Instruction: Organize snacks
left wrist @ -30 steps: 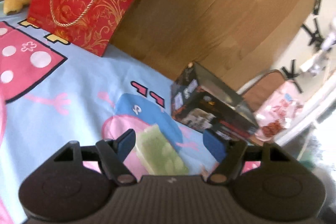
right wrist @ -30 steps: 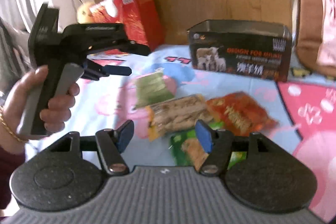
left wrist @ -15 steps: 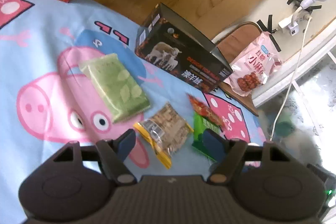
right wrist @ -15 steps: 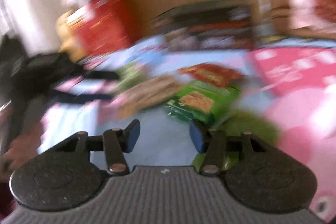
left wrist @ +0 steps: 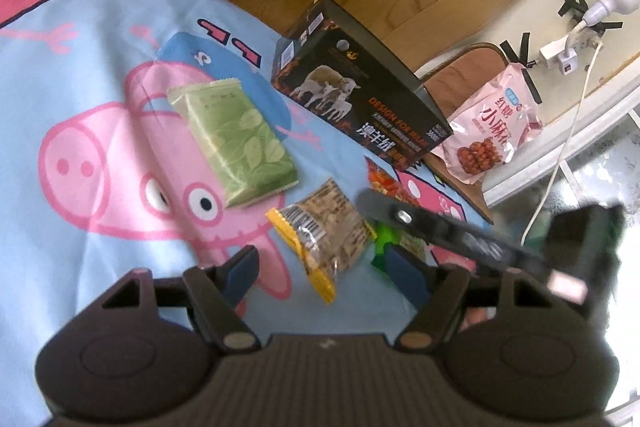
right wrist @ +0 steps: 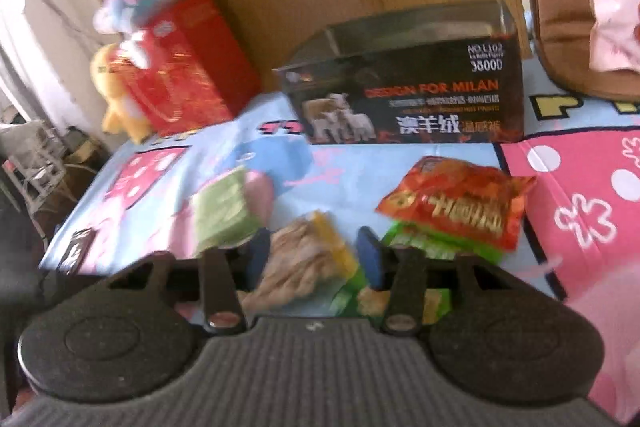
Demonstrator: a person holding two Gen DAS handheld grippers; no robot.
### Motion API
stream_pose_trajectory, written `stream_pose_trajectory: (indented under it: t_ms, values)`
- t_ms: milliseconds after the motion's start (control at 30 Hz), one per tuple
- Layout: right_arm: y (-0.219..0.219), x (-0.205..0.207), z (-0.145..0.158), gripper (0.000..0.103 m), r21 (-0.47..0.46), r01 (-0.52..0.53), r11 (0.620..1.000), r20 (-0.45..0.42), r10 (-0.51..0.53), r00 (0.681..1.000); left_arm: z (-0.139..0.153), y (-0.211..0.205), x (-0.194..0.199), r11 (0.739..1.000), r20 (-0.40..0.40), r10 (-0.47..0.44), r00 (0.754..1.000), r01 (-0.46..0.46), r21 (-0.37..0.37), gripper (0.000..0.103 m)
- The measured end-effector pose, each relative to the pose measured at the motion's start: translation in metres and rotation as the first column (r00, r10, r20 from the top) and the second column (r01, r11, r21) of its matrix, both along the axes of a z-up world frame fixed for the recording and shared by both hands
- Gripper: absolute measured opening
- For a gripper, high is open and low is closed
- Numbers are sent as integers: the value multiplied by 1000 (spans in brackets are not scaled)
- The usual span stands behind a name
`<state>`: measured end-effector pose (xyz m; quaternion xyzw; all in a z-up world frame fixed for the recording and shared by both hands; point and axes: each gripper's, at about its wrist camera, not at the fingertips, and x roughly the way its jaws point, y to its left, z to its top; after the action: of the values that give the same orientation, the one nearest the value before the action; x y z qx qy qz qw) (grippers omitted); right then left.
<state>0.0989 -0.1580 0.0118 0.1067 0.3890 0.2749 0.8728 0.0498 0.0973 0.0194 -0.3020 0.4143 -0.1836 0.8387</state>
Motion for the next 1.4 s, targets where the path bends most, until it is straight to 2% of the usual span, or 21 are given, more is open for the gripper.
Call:
stream_pose_trajectory:
  t_ms: [67,133,233,367,467,567,633,733,833,967,1100,1200,1300,1333,1367,1400]
  values:
    - [5,7,-5,36,-27,-3,1000,-17,2,1000,1,-2,0,1000,5,-1,1000,1,12,71]
    - [6,7,-5,36,-24,-6,1000,-22,6,1000,1,-2,0,1000,7,0,1000,0,12,71]
    - [4,-1,-6,35,20,-37,999,-71,39,997,-1,3,0,1000,6,2,1000,-2,-6,69]
    - [13,-36,-6,37,19,-147,989,-66,148,987,1,14,-7,1000,21,30,999,-31,8,69]
    - [18,-66,-4,38,20,-238,971,-40,238,970,1,27,-14,999,21,33,999,-32,-12,70]
    - [22,-96,2,43,-58,-266,962,62,270,961,3,42,-23,999,33,40,999,-39,-34,70]
    - [26,-107,6,59,-131,-243,961,122,259,958,7,48,-27,998,50,49,998,-47,-38,71]
    - [30,-117,7,72,-201,-218,955,177,254,951,14,50,-26,999,79,48,996,-46,-20,72]
    - [37,-124,2,76,-262,-221,939,200,277,940,14,45,-20,1000,71,27,997,-26,-4,72]
    - [52,-128,-8,76,-316,-215,924,210,289,934,11,35,-21,997,57,1,998,-5,72,72]
    - [57,-125,-13,74,-336,-204,920,214,286,934,9,36,-31,997,58,-12,998,7,83,72]
    - [59,-120,-14,73,-317,-197,928,217,273,937,5,34,-35,995,71,-15,997,8,97,71]
    - [62,-119,-15,60,-305,-192,933,229,267,936,5,24,-35,993,75,-60,995,51,108,62]
    - [63,-119,-14,48,-304,-192,933,233,269,935,5,19,-36,991,81,-66,995,55,121,62]
    - [64,-120,-13,45,-314,-186,931,239,266,934,6,14,-35,988,84,-82,993,70,141,62]
    - [64,-121,-12,37,-316,-183,931,244,266,933,7,9,-36,985,87,-95,992,81,155,62]
